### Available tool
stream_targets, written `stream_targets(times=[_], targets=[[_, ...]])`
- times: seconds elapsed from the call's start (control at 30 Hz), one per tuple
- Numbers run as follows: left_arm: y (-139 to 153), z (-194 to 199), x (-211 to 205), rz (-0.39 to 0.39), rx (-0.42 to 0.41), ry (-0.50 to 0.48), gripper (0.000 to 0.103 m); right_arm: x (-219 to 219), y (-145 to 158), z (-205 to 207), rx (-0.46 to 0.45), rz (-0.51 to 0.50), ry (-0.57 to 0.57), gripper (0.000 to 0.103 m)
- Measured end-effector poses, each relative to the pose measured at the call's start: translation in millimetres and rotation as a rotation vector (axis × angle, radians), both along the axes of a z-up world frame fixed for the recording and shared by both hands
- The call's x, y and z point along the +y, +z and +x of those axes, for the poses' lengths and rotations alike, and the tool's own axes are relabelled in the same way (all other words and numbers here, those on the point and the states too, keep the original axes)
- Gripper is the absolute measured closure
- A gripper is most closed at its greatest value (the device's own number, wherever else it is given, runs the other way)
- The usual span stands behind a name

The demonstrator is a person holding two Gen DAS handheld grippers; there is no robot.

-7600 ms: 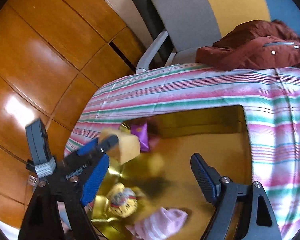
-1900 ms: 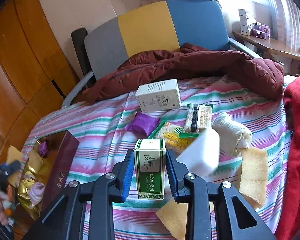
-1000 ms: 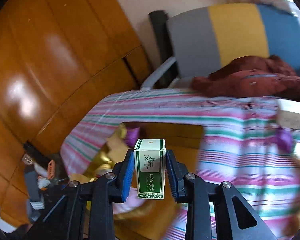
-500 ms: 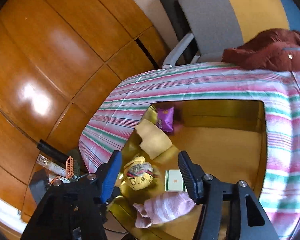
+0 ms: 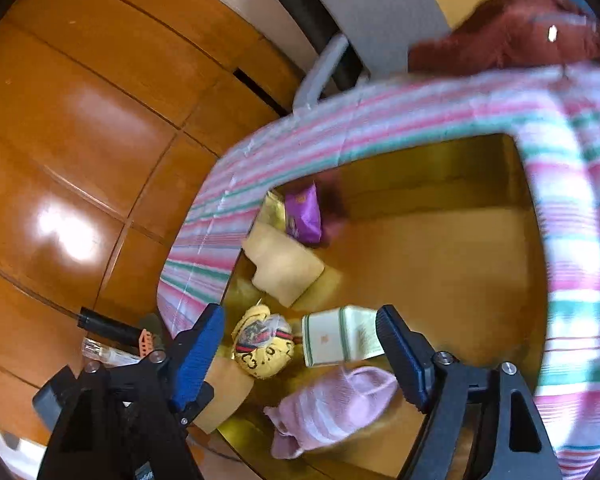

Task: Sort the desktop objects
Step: 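Carry the sponge and box into the gold tray and open both grippers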

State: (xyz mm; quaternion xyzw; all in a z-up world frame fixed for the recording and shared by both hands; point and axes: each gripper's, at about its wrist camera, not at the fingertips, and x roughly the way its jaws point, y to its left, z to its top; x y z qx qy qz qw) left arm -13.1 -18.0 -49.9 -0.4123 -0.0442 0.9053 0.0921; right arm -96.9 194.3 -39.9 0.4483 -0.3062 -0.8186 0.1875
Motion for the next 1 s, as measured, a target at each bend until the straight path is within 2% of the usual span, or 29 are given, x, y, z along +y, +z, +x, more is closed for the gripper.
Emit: stream_targets(times=[0.07,0.13,0.23,0.43,0.67,0.83,1.0], targets=[[0.3,-1.3,-2.6,0.002,-0.002,0.008,0.034,-6.6,-6.2,-4.3,0.012,-0.177,0.078,0.024],[2.2,-1.5,-5.5,0.0,0.007,0.021,0.034,-10.5,-4.2,-4.3,0.025,-0.21,0.098,0.024],[2.1,-3.2,-7.6,-0.015,0.008,0.03,0.034,-10.7,2.2,-0.2,0.046,-0.156,0.091,0.023],[7.4,-0.6,-21.3,0.026,0.025,0.072,0.034,6.1,14.5,21.4,0.08,-0.066,0.034,0.021],[9.7,-2.9,-33.7,0.041,0.009,0.127,0.038,20.0,27.6,47.6,0.134,0.11,-0.013,0.018],[19.3,-1.9,-19.3,0.054,0.028,0.064,0.039,33.9,31.1,70.8,0.154,0.254,-0.051,0.016],[28.7,1.6,10.9,0.076,0.053,-0.065,0.039,58.4,33.9,96.1,0.167,0.391,-0.123,0.015]])
